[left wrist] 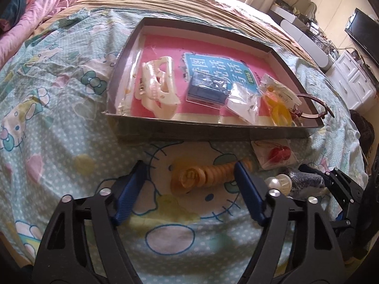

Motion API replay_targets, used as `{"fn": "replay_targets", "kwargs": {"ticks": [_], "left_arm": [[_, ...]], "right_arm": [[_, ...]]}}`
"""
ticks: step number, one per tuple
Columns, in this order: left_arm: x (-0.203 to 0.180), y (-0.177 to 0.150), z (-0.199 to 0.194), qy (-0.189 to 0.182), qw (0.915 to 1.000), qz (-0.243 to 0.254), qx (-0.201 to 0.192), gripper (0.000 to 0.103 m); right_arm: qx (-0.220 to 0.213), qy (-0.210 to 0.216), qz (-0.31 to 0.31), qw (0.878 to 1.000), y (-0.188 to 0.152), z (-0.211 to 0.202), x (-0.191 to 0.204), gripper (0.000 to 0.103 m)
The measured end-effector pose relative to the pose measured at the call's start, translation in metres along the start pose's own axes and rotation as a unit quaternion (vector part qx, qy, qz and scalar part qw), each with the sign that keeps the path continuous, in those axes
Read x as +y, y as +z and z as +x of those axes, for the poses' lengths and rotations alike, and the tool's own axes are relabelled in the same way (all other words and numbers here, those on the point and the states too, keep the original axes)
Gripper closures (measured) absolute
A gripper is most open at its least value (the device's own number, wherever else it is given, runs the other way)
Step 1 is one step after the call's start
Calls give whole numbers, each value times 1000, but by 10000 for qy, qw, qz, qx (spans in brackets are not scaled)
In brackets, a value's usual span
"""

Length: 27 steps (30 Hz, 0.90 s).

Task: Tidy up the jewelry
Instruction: 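Grasp the orange coiled hair tie with left while right grasps the bagged black beads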

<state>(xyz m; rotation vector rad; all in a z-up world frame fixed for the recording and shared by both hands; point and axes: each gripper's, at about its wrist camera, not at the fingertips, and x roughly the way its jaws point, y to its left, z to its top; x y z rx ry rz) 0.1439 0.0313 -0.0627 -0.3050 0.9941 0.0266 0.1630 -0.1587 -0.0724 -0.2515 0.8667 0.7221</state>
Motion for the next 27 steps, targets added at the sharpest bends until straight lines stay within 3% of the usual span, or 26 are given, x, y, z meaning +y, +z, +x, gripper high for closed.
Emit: {"fn": "replay_targets", "kwargs": {"ticks": [2, 7, 15, 27], "left_arm": [[-3, -1, 0, -144, 9999, 44, 8, 59], [-13, -8, -3, -176, 9995, 265, -26, 68], [-21, -14, -15, -231, 9985, 466, -172, 72], [-17, -9, -62, -359, 9954, 283, -846, 72]], "right_arm": [[-31, -42, -49, 10000, -1, -2, 2, 47], [-129, 76, 121, 9998, -5, -12, -1, 51], [-336, 43, 403, 9986, -9, -37, -15, 52], [-702, -47, 501, 9963, 2, -68, -23, 53]]}}
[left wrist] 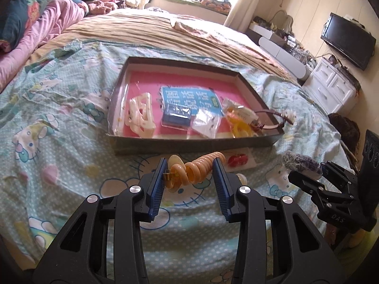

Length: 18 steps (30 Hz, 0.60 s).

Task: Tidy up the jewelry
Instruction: 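Grasp the orange coiled hair tie with left while right grasps the bagged black beads, then carry the hair tie into the tray with left while right carries the bead bag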

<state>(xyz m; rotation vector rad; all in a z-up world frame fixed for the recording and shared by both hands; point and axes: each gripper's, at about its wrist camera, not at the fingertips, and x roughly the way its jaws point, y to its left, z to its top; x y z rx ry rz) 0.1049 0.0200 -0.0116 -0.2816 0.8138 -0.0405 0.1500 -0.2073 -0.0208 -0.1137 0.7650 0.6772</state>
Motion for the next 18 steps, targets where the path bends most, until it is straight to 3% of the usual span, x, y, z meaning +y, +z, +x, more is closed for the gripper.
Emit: {"fn": "replay_targets", "kwargs": {"ticks": [18], "left_arm": [[11, 33, -5, 208, 9992, -50, -339, 72]], "right_arm": [[-348, -14, -202, 9992, 43, 3, 11, 53]]}}
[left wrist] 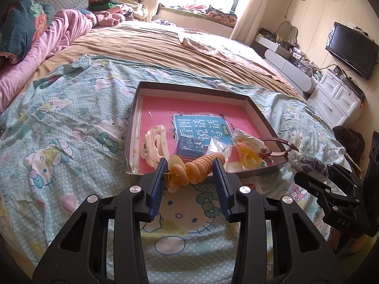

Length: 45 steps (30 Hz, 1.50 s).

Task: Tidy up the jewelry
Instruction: 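Carry the hair tie into the tray with left while right carries the bead bag, then open both grippers and withdraw them toward the remaining items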

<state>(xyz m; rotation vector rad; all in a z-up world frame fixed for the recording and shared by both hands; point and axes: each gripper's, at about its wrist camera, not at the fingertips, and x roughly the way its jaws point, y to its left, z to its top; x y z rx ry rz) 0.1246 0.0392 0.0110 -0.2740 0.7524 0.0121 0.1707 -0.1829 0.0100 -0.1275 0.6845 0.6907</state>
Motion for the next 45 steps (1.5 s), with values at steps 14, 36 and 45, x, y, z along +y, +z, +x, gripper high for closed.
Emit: {"fn": "replay_targets", "kwargs": {"ticks": [14, 36, 45], "left_arm": [[7, 11, 26, 96, 9998, 34, 174, 72], [26, 8, 57, 189, 9982, -149, 542, 57], [23, 8, 37, 242, 9993, -152, 258, 40]], "right_arm": [[-92, -89, -5, 9999, 29, 25, -7, 56], [-133, -469, 359, 9982, 41, 66, -28, 34], [-305, -434, 483, 9974, 35, 35, -34, 21]]}}
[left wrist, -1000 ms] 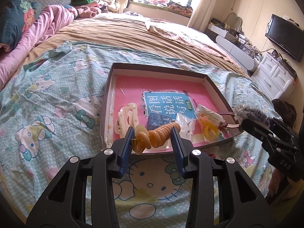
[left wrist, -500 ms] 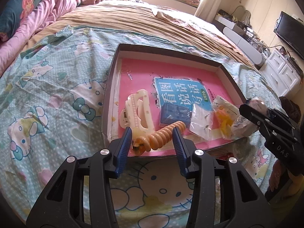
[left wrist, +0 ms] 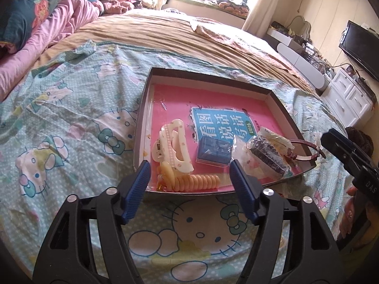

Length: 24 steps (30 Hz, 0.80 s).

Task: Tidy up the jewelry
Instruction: 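Open both grippers and withdraw them toward the remaining items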

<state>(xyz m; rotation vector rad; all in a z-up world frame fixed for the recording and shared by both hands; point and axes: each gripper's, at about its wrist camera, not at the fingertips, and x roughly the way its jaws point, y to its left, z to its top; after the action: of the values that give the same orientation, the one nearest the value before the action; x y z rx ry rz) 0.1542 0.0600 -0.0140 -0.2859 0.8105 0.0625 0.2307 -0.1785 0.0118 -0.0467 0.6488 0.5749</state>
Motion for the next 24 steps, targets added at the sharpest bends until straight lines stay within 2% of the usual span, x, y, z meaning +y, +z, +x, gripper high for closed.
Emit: {"fn": "replay_targets", "kwargs": {"ticks": [1, 4, 8, 16, 24], "left_arm": [[0, 0, -3, -4, 10000, 4, -53, 39], [-2, -2, -14, -12, 9998, 13, -173, 26], [-9, -9, -23, -83, 9998, 105, -162, 26], [-33, -30, -26, -278, 9986, 427, 106, 26], [-48, -42, -25, -240, 9973, 635, 267, 26]], "right_arm": [[1, 16, -15, 10000, -2, -4, 1, 21], [22, 36, -127, 9999, -8, -15, 3, 21], [96, 53, -239, 9997, -19, -26, 6, 21], [283, 94, -316, 9991, -37, -37, 6, 21], [398, 122, -320, 9986, -50, -46, 3, 21]]}}
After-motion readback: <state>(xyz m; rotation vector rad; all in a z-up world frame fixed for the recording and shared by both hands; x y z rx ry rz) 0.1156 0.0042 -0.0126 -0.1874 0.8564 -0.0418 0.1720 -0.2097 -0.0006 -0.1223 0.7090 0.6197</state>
